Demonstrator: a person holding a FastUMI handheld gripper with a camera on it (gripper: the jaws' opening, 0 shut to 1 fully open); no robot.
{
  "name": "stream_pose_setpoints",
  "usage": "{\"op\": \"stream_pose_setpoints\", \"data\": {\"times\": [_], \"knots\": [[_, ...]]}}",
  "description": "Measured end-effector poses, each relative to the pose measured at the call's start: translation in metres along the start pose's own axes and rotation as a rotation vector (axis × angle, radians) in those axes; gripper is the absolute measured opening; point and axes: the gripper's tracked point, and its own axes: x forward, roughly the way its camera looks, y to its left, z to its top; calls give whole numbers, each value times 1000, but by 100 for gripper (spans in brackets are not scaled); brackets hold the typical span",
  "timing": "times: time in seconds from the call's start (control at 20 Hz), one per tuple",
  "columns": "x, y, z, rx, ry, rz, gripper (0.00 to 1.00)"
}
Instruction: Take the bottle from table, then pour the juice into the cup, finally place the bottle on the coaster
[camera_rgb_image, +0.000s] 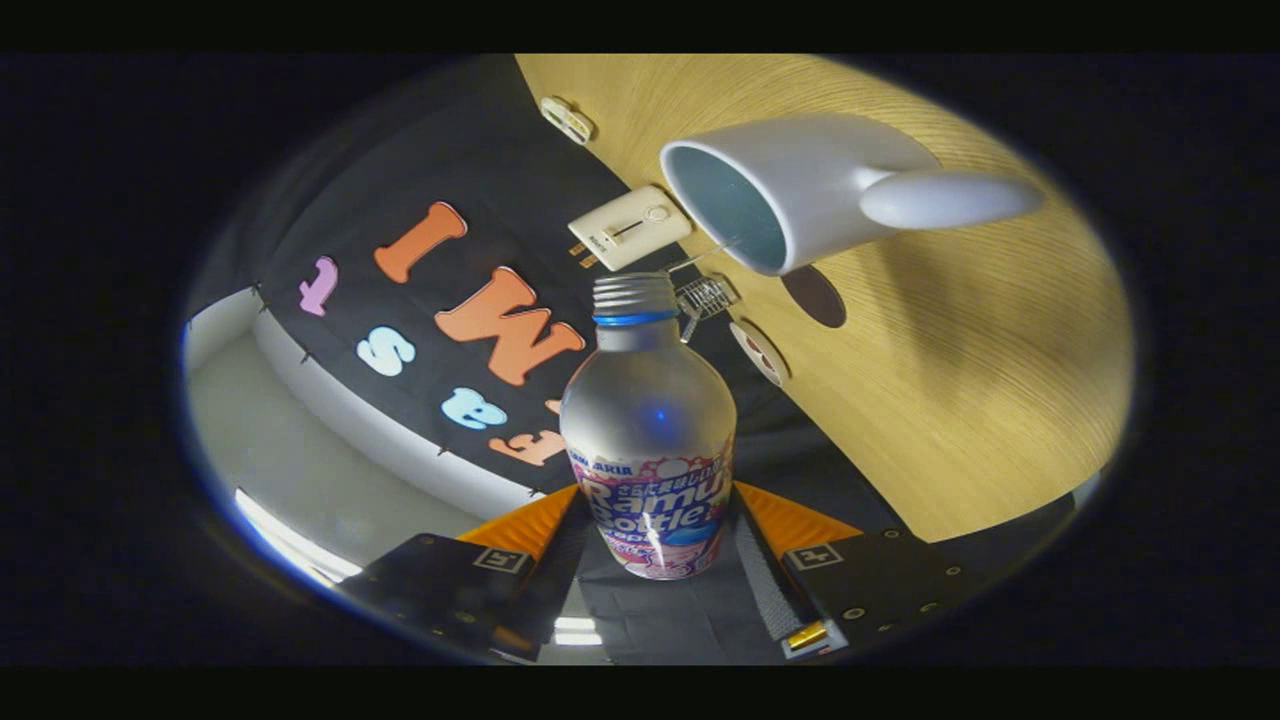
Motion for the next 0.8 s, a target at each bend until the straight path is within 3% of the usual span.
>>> {"op": "stream_pose_setpoints", "data": {"times": [0.45,0.8], "knots": [[-1,12,2,42,-1,47,78],[-3,6,0,35,-3,37,78]]}}
